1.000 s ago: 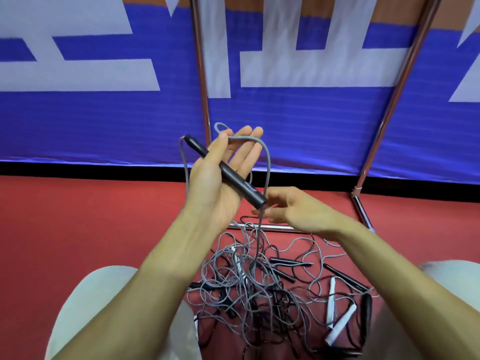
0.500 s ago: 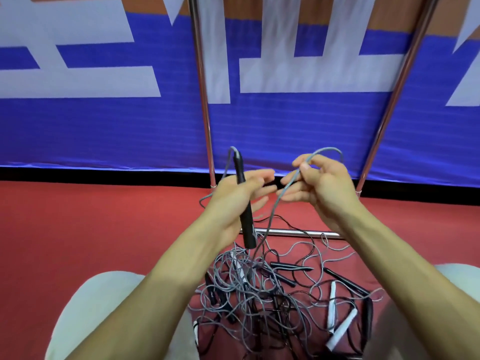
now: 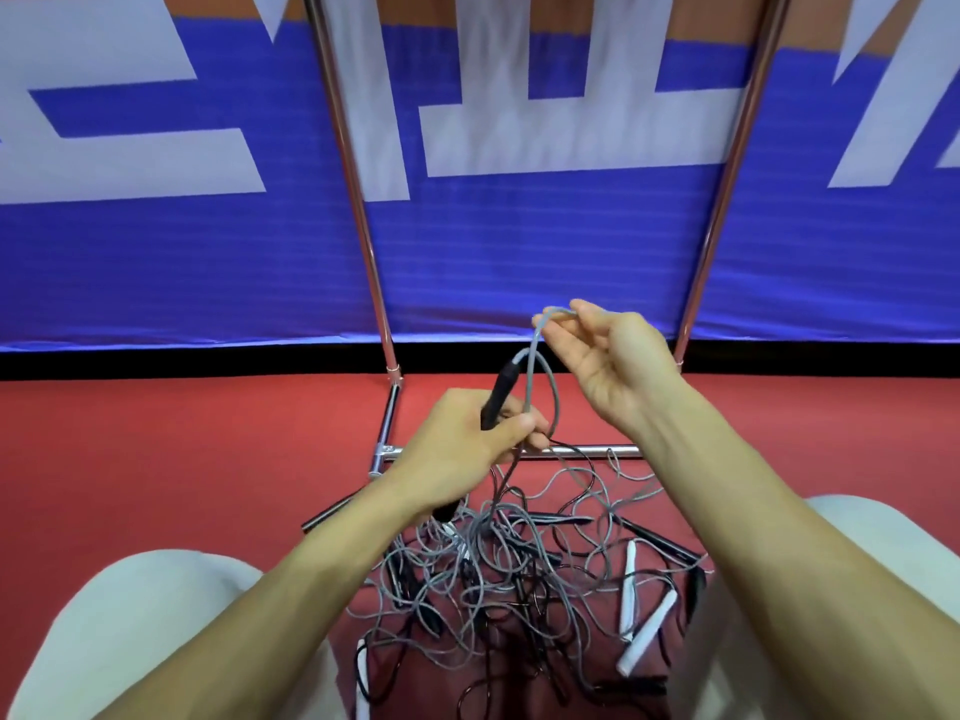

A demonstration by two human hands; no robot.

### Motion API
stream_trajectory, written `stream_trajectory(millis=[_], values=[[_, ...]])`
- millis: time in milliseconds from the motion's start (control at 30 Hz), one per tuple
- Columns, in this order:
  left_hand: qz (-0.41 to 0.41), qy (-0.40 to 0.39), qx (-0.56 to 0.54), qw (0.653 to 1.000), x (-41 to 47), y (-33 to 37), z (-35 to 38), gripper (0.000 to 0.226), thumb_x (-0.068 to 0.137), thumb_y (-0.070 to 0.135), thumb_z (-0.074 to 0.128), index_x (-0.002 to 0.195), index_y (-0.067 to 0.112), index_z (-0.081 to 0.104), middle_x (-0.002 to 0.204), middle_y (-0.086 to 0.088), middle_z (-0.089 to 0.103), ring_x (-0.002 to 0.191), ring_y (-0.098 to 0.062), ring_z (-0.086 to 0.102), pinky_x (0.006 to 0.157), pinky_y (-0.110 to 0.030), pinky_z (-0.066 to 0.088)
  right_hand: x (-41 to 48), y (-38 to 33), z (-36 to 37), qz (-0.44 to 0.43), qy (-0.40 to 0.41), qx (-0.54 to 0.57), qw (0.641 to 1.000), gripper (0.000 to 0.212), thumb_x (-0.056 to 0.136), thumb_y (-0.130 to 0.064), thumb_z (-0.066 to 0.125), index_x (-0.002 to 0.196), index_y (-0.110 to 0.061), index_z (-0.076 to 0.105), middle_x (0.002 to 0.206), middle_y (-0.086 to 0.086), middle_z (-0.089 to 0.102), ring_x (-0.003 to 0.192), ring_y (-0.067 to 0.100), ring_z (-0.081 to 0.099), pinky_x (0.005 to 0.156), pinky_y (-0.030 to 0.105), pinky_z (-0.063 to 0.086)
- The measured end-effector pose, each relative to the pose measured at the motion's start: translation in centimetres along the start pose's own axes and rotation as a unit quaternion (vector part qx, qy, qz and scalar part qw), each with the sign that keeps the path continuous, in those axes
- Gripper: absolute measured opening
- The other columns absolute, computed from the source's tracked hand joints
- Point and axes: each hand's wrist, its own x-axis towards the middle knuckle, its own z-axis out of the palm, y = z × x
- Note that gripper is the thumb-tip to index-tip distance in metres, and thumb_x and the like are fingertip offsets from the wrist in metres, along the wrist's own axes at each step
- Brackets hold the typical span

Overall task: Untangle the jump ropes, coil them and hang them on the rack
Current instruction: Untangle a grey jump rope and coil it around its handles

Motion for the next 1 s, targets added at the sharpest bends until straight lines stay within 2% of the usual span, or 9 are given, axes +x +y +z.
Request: stream_trajectory(millis=[167,233,367,467,533,633,700,800,1000], values=[[0.052,0.090,-0.133,0.986,-0.3,1.6,-0.7,0.019,0.098,0.011,0.053,0.087,0.014,0.068,0.077,-0.002,0.075,0.081,-0.015,0.073,0.074,-0.027,0.059,0.4,1.0,-0.3,0.015,-0.034,-0.229,0.973,0.022,0.101,-0.014,0.041,0.089,-0.005,0.058,0.081,0.011,0.067,0.064,0.022,0.067,0.059,0.027,0.057],[0.072,0.123,-0.215,0.966,-0.5,2.4,-1.3,0.018,0.098,0.012,0.052,0.088,0.012,0.067,0.079,-0.004,0.075,0.081,-0.018,0.073,0.072,-0.030,0.060,0.5,2.0,-0.4,-0.039,-0.038,-0.379,0.924,0.016,0.096,-0.005,0.043,0.092,-0.008,0.058,0.077,0.006,0.066,0.056,0.017,0.060,0.054,0.023,0.050],[0.089,0.135,-0.386,0.908,-0.9,3.8,-2.6,0.018,0.099,0.012,0.047,0.092,0.008,0.062,0.079,-0.004,0.074,0.080,-0.017,0.073,0.067,-0.027,0.059,0.8,4.1,-0.8,-0.072,-0.104,-0.527,0.840,0.039,0.078,0.016,0.038,0.088,-0.015,0.058,0.079,0.002,0.062,0.060,0.013,0.056,0.061,0.027,0.047],[0.095,0.132,-0.479,0.863,-1.0,4.1,-3.6,0.016,0.100,0.013,0.045,0.095,0.007,0.060,0.081,-0.005,0.074,0.083,-0.018,0.074,0.073,-0.031,0.060,0.6,4.9,-0.7,-0.064,-0.212,-0.639,0.737,0.037,0.080,0.011,0.046,0.077,-0.024,0.059,0.078,-0.009,0.062,0.069,0.002,0.058,0.071,0.019,0.046],[0.103,0.124,-0.528,0.834,-1.0,4.2,-4.4,0.016,0.099,0.015,0.045,0.097,0.008,0.059,0.084,-0.005,0.075,0.086,-0.018,0.073,0.077,-0.033,0.060,0.1,5.2,-0.6,-0.031,-0.269,-0.719,0.640,0.028,0.086,0.002,0.050,0.080,-0.023,0.061,0.072,-0.016,0.058,0.063,-0.008,0.052,0.062,0.005,0.038],[0.109,0.122,-0.583,0.796,-1.0,4.2,-5.5,0.016,0.099,0.017,0.045,0.099,0.010,0.059,0.089,-0.003,0.075,0.090,-0.016,0.073,0.083,-0.032,0.059,-0.2,5.9,-1.0,0.000,-0.316,-0.775,0.547,0.023,0.089,-0.004,0.050,0.096,-0.016,0.068,0.082,-0.009,0.064,0.072,0.005,0.057,0.062,0.006,0.039],[0.107,0.133,-0.602,0.780,-0.9,4.1,-6.0,0.017,0.101,0.017,0.043,0.099,0.010,0.059,0.091,-0.004,0.075,0.091,-0.016,0.073,0.087,-0.032,0.058,-0.4,6.2,-1.1,0.004,-0.329,-0.764,0.556,0.020,0.091,-0.005,0.050,0.096,-0.012,0.068,0.091,-0.001,0.069,0.081,0.012,0.062,0.072,0.016,0.046],[0.106,0.137,-0.604,0.778,-0.7,3.8,-6.3,0.022,0.103,0.019,0.041,0.106,0.008,0.059,0.099,-0.006,0.075,0.097,-0.019,0.072,0.088,-0.032,0.057,-0.3,6.3,-1.2,-0.043,-0.307,-0.743,0.593,0.021,0.093,-0.001,0.047,0.086,-0.010,0.065,0.077,0.002,0.068,0.064,0.011,0.061,0.066,0.022,0.051],[0.035,0.183,-0.400,0.898,0.3,2.2,-5.6,0.021,0.102,0.014,0.047,0.118,0.006,0.058,0.117,-0.011,0.069,0.107,-0.020,0.068,0.089,-0.031,0.057,-0.8,4.3,0.1,-0.104,-0.182,-0.530,0.821,0.027,0.098,0.003,0.037,0.086,-0.017,0.052,0.067,0.004,0.061,0.056,0.021,0.061,0.055,0.034,0.058]])
